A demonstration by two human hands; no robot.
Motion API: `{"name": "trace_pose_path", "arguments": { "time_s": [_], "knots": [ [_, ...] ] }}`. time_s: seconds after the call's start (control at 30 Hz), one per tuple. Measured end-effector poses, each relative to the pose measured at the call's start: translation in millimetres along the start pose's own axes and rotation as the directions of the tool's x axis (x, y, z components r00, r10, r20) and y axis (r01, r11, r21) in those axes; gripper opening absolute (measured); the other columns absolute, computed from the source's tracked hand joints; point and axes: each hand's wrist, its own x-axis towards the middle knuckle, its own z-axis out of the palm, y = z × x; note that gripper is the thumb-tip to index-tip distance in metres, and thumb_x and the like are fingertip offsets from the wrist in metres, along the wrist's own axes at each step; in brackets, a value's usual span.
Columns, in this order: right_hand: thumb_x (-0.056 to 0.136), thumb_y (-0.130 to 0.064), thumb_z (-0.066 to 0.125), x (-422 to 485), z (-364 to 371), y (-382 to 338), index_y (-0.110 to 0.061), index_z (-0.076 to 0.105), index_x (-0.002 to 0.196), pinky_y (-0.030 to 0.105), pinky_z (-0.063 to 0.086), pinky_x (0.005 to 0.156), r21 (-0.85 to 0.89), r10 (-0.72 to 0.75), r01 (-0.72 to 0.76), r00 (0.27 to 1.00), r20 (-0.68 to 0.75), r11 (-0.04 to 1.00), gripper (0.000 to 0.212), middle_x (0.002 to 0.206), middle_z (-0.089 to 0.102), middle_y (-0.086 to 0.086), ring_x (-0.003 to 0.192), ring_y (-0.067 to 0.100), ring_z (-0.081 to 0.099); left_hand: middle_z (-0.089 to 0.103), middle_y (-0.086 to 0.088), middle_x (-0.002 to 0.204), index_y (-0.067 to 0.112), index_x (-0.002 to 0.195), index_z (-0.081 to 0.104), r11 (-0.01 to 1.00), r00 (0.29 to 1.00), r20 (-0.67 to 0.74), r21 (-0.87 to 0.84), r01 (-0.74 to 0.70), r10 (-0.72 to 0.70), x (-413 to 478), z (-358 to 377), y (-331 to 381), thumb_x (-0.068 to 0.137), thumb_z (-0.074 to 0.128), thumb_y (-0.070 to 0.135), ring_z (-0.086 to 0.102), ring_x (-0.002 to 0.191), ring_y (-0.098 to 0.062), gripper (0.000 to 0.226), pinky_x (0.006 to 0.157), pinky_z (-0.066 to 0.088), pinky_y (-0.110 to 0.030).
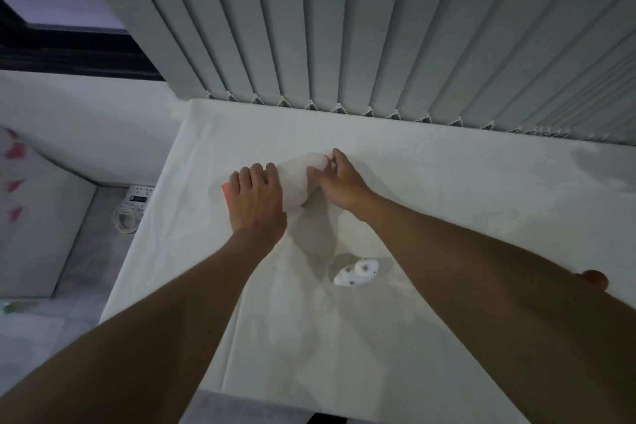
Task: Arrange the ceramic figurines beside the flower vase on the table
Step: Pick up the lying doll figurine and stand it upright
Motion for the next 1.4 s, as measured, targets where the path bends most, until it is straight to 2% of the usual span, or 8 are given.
{"name": "trace_pose_path", "arguments": {
  "time_s": [0.23,0.4,0.5,0.63,0.77,1.07,1.23,1.4],
  "knots": [
    [0.085,-0.03,0.076,4,-8,-24,-0.021,0.063,0.13,0.034,0.051,0.094,0.391,-0.079,0.124,0.988,-0.129,0.912,0.048,0.122,0.065,-0.002,0.105,0.014,0.063,0.061,-0.008,0.117,0.016,0.124,0.055,0.839,0.973,0.192,-0.502,0.212,-0.131,10,-18,-15,0.056,0.087,0.041,0.059,0.105,-0.032,0.08,0.086,0.049,-0.04],
    [0.091,-0.035,0.073,-16,-26,-34,-0.037,0.061,0.134,0.044,0.054,0.095,0.432,-0.052,-0.024,0.985,0.163,0.902,0.045,0.128,0.067,-0.004,0.12,0.02,0.064,0.066,0.01,0.101,0.029,0.117,0.06,0.603,0.959,0.27,-0.753,0.266,-0.086,9,-31,-18,0.053,0.09,0.042,0.064,0.089,-0.017,0.072,0.072,0.058,-0.037],
    [0.089,-0.031,0.079,-28,-26,-43,-0.032,0.06,0.134,0.046,0.063,0.086,0.452,-0.117,0.062,0.989,0.095,0.89,0.049,0.121,0.07,0.001,0.111,0.02,0.07,0.064,0.014,0.097,0.029,0.122,0.058,0.532,0.955,0.297,-0.804,0.263,-0.024,8,-37,-14,0.059,0.089,0.034,0.064,0.086,-0.011,0.07,0.063,0.063,-0.038],
    [0.075,-0.037,0.09,-40,-17,-53,-0.028,0.064,0.123,0.042,0.064,0.083,0.274,-0.218,0.248,0.966,-0.136,0.929,0.055,0.108,0.07,-0.006,0.095,0.013,0.073,0.067,0.017,0.096,0.034,0.113,0.057,0.495,0.959,0.281,-0.839,0.227,0.038,7,-41,-8,0.068,0.086,0.026,0.065,0.085,-0.008,0.054,0.052,0.051,-0.009],
    [0.061,-0.04,0.097,-55,-4,-55,-0.029,0.064,0.11,0.029,0.06,0.083,0.129,-0.372,0.409,0.896,-0.242,0.903,0.06,0.099,0.072,-0.013,0.092,0.005,0.071,0.074,0.003,0.097,0.029,0.103,0.07,0.461,0.964,0.265,-0.858,0.226,0.021,9,-39,-10,0.055,0.094,0.042,0.072,0.082,-0.009,0.054,0.07,0.061,-0.025],
    [0.087,-0.033,0.077,-48,-17,-30,-0.03,0.06,0.137,0.037,0.055,0.096,0.071,-0.284,0.278,0.954,0.098,0.958,0.052,0.13,0.064,-0.009,0.114,0.014,0.065,0.069,-0.001,0.121,0.021,0.13,0.053,0.383,0.912,0.396,-0.862,0.33,0.105,7,-33,-47,0.053,0.1,0.036,0.069,0.11,-0.022,0.091,0.086,0.061,-0.044],
    [0.081,-0.047,0.079,-53,-5,-18,-0.043,0.043,0.149,0.04,0.046,0.112,-0.078,-0.264,0.297,0.922,0.283,0.952,0.077,0.144,0.058,-0.021,0.135,0.013,0.054,0.06,0.012,0.114,0.018,0.127,0.046,0.299,0.923,0.384,-0.886,0.356,0.039,-3,-37,-43,0.066,0.093,0.02,0.06,0.105,-0.003,0.077,0.075,0.053,-0.019],
    [0.073,-0.045,0.085,-56,-4,-16,-0.037,0.048,0.148,0.041,0.052,0.107,-0.044,-0.287,0.304,0.931,0.224,0.952,0.084,0.141,0.062,-0.01,0.129,0.012,0.059,0.062,0.007,0.123,0.021,0.13,0.05,0.281,0.923,0.385,-0.888,0.364,0.02,-7,-37,-42,0.066,0.093,0.025,0.059,0.114,-0.011,0.076,0.079,0.05,-0.019]
  ]
}}
